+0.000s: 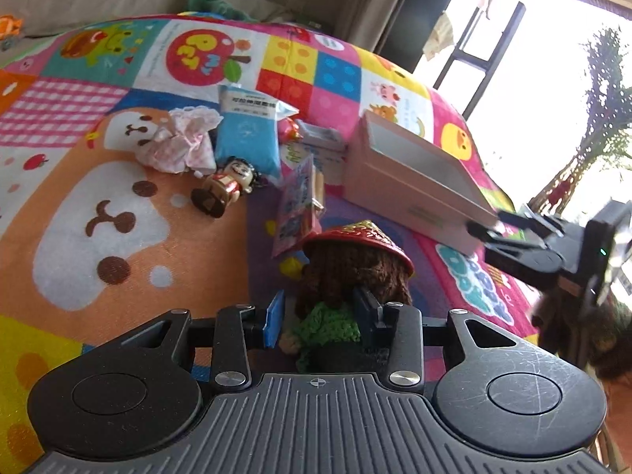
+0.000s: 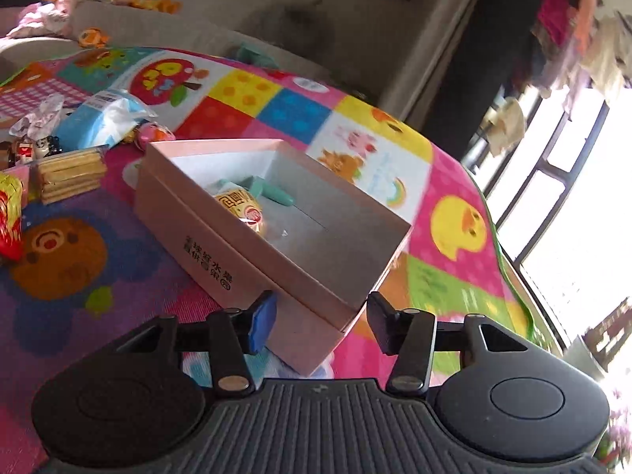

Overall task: Organize objects
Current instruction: 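Hold the doll in the left gripper while the right gripper approaches the wooden sticks box, then grasp the box of wooden sticks with the right gripper and lift it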

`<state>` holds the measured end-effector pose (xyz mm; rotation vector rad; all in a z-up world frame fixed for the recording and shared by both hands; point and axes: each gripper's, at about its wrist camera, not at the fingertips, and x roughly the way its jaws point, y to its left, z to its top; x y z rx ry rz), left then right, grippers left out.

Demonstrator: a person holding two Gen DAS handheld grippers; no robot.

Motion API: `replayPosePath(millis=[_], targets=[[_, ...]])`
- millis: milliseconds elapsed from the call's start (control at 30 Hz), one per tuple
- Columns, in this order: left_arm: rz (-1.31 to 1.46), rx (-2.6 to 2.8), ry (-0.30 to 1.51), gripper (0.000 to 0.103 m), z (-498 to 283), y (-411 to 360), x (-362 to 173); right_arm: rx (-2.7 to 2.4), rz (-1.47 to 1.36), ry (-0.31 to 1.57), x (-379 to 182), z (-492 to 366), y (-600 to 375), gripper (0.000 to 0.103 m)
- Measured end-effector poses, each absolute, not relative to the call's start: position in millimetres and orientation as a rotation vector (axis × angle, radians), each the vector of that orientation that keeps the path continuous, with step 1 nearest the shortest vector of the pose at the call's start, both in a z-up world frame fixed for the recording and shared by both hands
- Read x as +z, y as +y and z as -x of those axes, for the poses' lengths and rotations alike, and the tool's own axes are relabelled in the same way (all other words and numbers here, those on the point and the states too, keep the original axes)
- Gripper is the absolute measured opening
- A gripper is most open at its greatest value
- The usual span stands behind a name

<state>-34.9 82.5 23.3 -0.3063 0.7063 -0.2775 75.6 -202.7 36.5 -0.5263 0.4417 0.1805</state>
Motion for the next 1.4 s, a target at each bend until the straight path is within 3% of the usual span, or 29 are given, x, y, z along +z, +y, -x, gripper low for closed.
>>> replayPosePath(millis=[233,467,567,633,767,800,933,1233,1400], targets=[[0.289,-0.314,0.704,0.043,33.7,70.0,21.7,0.042,0.534,0.460,38.1,-99.6,-214.5,0.050],[0.272,-0.346,0.693,0.045,29.6,56.1,19.2,0.265,0.208,0.583,78.3,-83.4,-205.3,0.050],[0.247,-0.344,0.688,0.045,31.0,51.5,19.8,0.493,-0.011,0.763,88.3,-95.2,-172.5,0.057],[0.238,-0.339,0.689,0.045,31.8,50.9,20.5,0.560,-0.118,0.871,87.0,-111.1,-143.5,0.072],[0.232,-0.335,0.693,0.045,32.3,50.7,21.9,0.573,-0.193,1.041,69.3,-150.1,-86.2,0.075],[0.226,-0.336,0.693,0.045,32.6,50.0,22.1,0.548,-0.164,1.071,61.8,-157.0,-72.8,0.073],[0.218,-0.337,0.690,0.045,33.2,47.0,22.4,0.476,-0.038,1.087,48.3,-166.2,-48.2,0.029],[0.203,-0.347,0.696,0.049,31.0,37.6,22.1,0.559,-0.093,0.908,107.0,-112.8,-119.0,0.022],[0.190,-0.354,0.707,0.050,29.2,32.5,22.1,0.494,-0.066,0.838,112.5,-65.0,-178.3,0.022]])
